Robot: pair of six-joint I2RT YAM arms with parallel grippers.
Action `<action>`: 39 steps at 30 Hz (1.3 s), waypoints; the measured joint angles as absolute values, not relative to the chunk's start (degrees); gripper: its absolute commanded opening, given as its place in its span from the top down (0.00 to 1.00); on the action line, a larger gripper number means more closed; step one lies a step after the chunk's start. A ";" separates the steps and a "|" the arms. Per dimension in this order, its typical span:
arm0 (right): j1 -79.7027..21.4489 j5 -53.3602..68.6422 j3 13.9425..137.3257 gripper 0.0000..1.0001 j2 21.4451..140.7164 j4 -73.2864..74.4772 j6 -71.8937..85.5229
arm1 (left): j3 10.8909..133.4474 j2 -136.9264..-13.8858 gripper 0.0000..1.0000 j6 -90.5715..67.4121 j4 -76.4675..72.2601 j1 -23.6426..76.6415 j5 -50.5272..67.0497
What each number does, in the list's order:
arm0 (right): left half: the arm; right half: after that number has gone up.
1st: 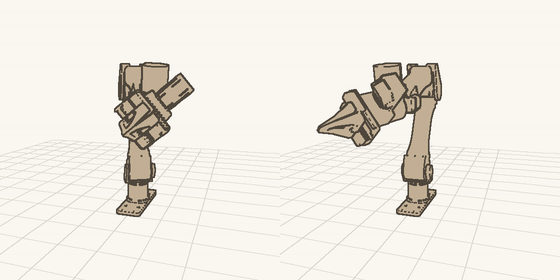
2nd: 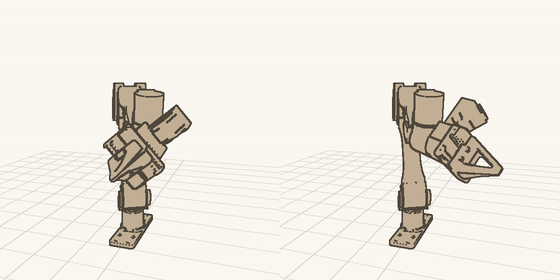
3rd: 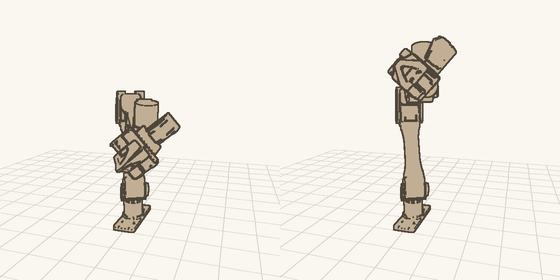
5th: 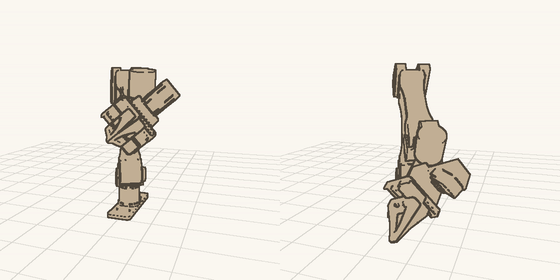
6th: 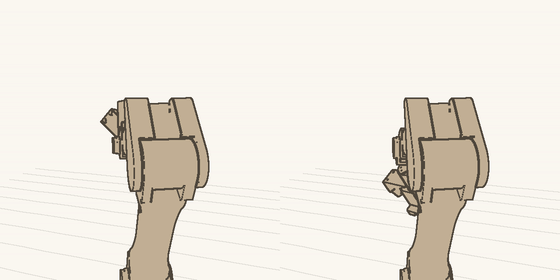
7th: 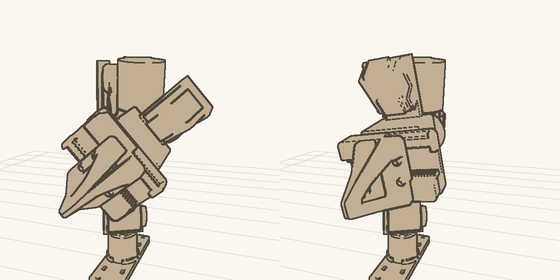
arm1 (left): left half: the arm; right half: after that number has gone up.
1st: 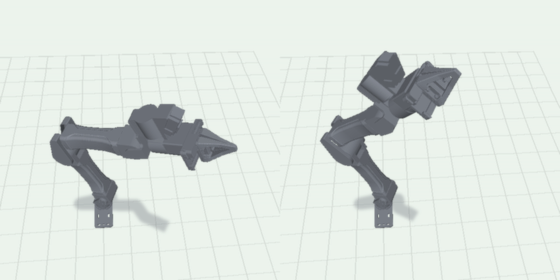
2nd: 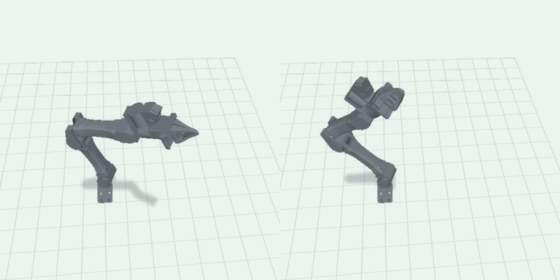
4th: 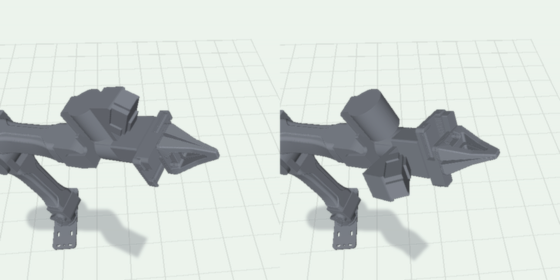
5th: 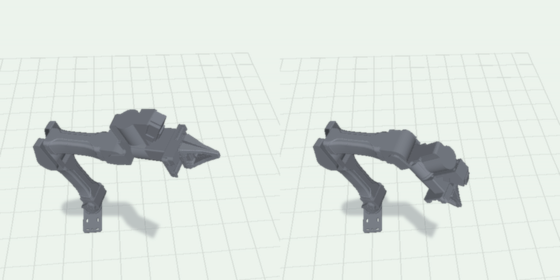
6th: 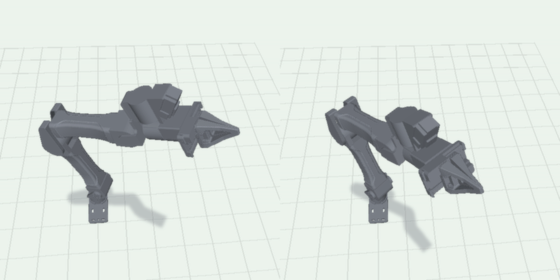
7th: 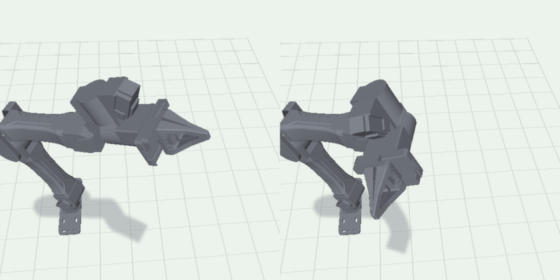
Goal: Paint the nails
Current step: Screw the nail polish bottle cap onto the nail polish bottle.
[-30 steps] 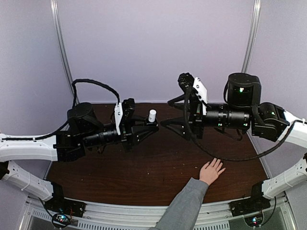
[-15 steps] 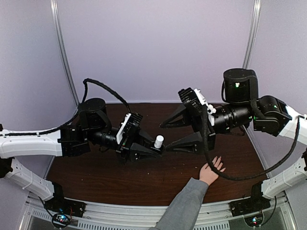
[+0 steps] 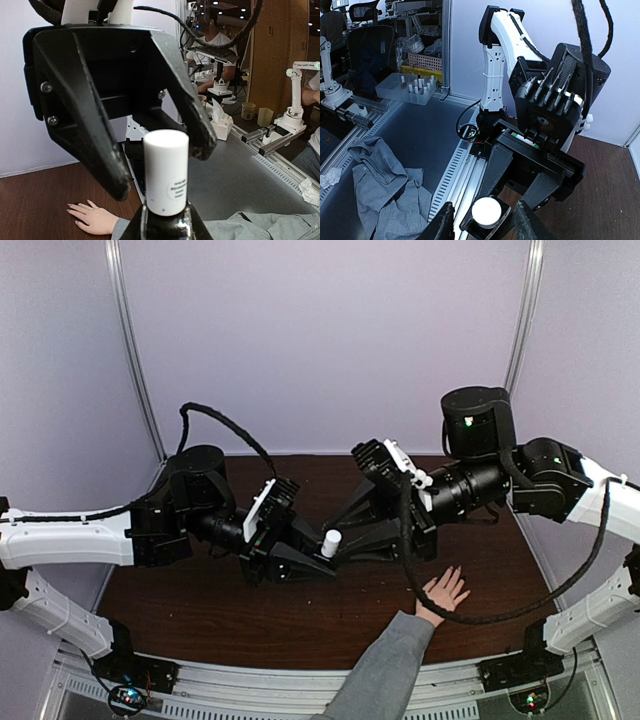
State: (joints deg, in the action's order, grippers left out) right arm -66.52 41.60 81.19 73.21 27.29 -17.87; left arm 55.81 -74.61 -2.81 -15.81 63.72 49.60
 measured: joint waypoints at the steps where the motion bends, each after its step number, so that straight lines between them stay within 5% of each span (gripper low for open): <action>1: -66.52 41.65 81.19 0.61 73.32 27.31 -17.87 | 55.81 -74.74 1.00 -3.05 -16.05 63.72 49.78; 22: -66.50 36.07 81.10 1.00 72.95 26.50 -17.54 | 54.96 -73.17 1.00 -3.95 -17.28 63.75 40.99; 39: -66.52 16.05 78.00 1.00 74.08 15.33 -7.62 | 50.59 -69.95 1.00 -2.11 -22.72 63.75 14.35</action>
State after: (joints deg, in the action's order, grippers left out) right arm -66.52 16.05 78.00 74.08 15.33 -7.62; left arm 50.59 -69.95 -2.11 -22.72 63.75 14.35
